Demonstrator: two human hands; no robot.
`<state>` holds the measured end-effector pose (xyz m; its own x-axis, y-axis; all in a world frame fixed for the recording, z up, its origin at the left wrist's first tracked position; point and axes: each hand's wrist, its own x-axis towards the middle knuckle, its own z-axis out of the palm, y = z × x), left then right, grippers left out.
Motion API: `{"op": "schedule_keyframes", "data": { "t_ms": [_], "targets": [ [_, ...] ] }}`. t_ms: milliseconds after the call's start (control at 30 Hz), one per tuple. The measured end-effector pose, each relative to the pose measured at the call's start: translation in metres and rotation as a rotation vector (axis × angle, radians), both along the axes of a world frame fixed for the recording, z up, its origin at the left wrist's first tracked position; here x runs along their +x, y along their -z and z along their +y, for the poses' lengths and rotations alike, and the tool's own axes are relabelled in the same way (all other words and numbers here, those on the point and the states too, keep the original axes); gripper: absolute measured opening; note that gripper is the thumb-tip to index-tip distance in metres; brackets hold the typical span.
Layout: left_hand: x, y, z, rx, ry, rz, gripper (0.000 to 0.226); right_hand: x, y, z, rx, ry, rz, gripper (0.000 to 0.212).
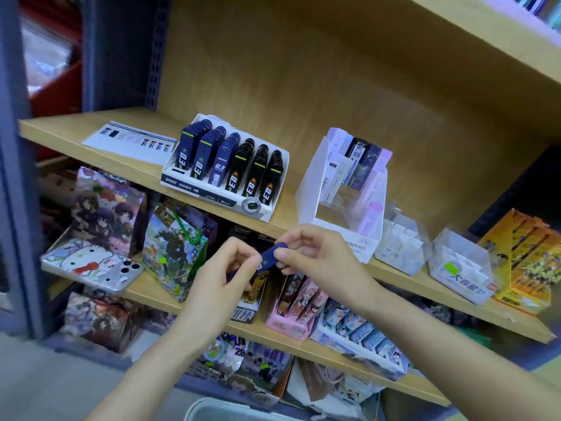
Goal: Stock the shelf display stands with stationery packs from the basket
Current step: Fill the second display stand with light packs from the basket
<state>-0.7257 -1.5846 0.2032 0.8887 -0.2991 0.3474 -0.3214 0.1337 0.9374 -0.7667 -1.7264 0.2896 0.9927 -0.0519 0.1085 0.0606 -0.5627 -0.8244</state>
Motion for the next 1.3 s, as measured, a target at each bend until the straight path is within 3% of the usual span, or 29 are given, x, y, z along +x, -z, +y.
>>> {"op": "schedule_keyframes", "data": {
  "t_ms": [167,367,600,767,967,1167,1300],
  "targets": [
    [0.011,-0.004,0.030,0.226,-0.197,-0.232,0.006,0.010,-0.010,0.022,-0.044,0.019,-0.182,0.008],
    [0.067,-0.036,0.073,0.429,-0.518,-0.412,0.023,0.055,-0.040,0.053,-0.093,0.083,-0.448,0.016],
    [0.113,-0.043,0.097,0.644,-0.476,-0.423,0.030,0.109,-0.051,0.090,-0.259,0.071,-0.579,0.010],
    [0.120,-0.036,0.091,0.624,-0.433,-0.377,0.027,0.125,-0.054,0.095,-0.484,0.026,-0.499,0.002],
    [0.125,-0.036,0.087,0.605,-0.437,-0.377,0.020,0.138,-0.063,0.099,-0.609,-0.027,-0.428,0.004],
    [0.127,-0.034,0.088,0.632,-0.442,-0.417,0.023,0.155,-0.074,0.105,-0.859,-0.041,-0.310,0.010],
    [0.127,-0.035,0.087,0.656,-0.448,-0.422,0.025,0.158,-0.066,0.107,-0.865,-0.032,-0.294,0.008]
  ]
}}
